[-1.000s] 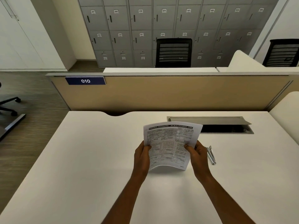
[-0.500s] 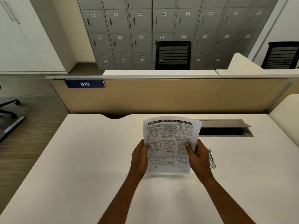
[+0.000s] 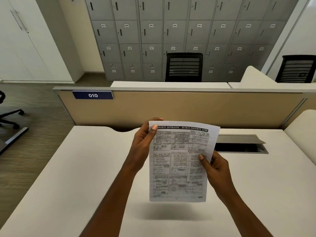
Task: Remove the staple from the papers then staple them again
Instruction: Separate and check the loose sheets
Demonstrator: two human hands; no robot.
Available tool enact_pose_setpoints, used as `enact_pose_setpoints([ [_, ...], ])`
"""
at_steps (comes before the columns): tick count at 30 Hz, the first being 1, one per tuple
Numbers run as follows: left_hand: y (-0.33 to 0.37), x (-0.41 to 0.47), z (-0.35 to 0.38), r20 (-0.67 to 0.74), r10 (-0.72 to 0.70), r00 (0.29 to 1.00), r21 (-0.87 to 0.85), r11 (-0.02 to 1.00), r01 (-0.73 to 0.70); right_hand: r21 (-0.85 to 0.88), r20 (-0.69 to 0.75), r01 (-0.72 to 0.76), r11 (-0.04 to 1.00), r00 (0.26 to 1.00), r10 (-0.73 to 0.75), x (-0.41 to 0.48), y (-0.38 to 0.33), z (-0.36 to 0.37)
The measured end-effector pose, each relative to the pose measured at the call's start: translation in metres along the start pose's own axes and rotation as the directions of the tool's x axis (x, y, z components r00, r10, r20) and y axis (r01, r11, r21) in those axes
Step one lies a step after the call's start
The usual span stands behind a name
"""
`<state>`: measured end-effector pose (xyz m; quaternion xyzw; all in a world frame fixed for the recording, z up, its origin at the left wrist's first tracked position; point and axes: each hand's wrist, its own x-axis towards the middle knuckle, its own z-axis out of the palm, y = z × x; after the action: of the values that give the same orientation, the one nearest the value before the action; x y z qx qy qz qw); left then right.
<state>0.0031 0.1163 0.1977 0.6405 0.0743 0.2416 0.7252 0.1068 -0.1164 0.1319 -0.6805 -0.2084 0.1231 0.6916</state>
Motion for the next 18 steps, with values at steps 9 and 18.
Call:
enact_pose_setpoints([
  [9, 0.003, 0.002, 0.005, 0.033, -0.063, 0.997, -0.195, 0.978, 0.069, -0.009, 0.021, -0.041, 0.999, 0.999, 0.041, -0.003, -0.011, -0.005],
  [18, 0.004, -0.003, 0.012, 0.042, -0.059, 0.997, -0.289, 0.955, 0.069, -0.021, 0.000, -0.081, 0.996, 0.997, 0.081, -0.007, -0.014, -0.003],
])
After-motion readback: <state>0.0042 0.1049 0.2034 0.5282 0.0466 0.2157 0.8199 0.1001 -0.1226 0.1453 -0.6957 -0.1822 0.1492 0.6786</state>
